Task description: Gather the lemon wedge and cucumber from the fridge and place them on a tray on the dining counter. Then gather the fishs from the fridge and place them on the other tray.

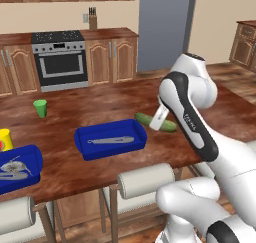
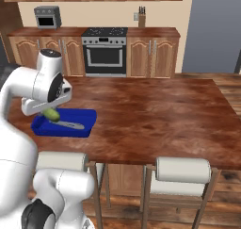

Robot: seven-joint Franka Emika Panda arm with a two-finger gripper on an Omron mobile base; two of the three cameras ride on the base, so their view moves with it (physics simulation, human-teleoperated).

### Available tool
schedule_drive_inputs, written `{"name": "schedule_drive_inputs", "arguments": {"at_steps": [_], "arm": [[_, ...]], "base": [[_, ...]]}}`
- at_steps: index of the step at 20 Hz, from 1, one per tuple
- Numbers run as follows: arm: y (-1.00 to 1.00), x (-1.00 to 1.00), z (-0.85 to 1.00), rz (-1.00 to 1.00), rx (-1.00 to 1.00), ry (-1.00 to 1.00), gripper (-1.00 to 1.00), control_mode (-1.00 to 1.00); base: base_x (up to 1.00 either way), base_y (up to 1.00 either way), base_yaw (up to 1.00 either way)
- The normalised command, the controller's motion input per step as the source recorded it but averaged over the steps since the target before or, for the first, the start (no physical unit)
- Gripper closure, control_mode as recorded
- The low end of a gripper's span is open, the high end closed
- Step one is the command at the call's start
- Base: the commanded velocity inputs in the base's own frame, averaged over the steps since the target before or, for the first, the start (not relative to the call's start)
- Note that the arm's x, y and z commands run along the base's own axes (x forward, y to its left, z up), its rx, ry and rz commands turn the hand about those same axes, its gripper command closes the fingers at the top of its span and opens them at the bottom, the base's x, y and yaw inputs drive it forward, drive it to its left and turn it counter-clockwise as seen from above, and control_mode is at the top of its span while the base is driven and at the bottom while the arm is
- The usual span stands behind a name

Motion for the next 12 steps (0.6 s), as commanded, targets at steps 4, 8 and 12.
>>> {"name": "schedule_drive_inputs", "arguments": {"at_steps": [4,8,12], "arm": [[0.0,0.38,-0.16,0.02,0.0,0.0,1.0,-1.0],[0.0,0.4,-0.28,0.01,-0.01,0.0,1.0,-1.0],[0.01,0.43,-0.32,0.02,-0.01,0.0,1.0,-1.0]], "base": [[0.0,0.0,0.0],[0.0,0.0,0.0],[0.0,0.0,0.0]]}}
